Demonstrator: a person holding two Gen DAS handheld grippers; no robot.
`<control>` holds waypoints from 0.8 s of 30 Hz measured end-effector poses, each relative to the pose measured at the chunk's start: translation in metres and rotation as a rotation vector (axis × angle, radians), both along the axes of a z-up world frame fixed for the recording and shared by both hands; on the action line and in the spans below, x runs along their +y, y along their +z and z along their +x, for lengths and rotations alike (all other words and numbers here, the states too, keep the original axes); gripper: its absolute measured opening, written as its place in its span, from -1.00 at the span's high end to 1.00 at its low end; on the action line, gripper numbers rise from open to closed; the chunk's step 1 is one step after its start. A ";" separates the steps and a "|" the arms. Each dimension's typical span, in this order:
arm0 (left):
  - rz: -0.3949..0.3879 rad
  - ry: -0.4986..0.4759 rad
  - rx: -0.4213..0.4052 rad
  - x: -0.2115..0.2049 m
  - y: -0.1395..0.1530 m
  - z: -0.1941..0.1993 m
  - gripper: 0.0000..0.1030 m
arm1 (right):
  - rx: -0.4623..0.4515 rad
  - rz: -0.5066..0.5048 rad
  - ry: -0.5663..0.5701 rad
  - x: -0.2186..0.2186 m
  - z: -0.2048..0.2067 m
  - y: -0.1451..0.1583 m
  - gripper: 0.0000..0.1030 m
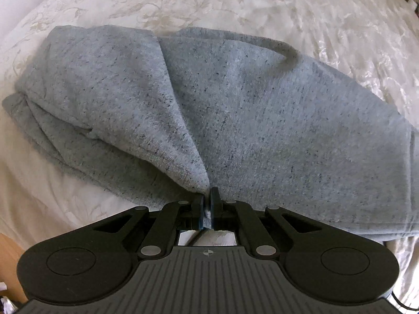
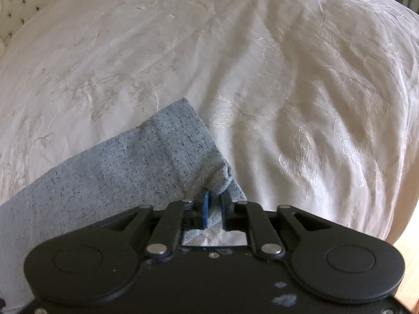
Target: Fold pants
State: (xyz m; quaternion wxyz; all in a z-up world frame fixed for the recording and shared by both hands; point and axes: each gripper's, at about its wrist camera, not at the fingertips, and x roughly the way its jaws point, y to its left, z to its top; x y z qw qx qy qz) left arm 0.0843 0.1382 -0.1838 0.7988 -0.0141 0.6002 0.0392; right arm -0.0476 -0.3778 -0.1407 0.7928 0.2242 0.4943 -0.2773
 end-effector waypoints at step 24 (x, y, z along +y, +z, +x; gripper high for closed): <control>0.095 0.073 -0.111 0.079 0.063 -0.032 0.81 | -0.228 0.048 0.496 0.153 0.029 0.071 -0.15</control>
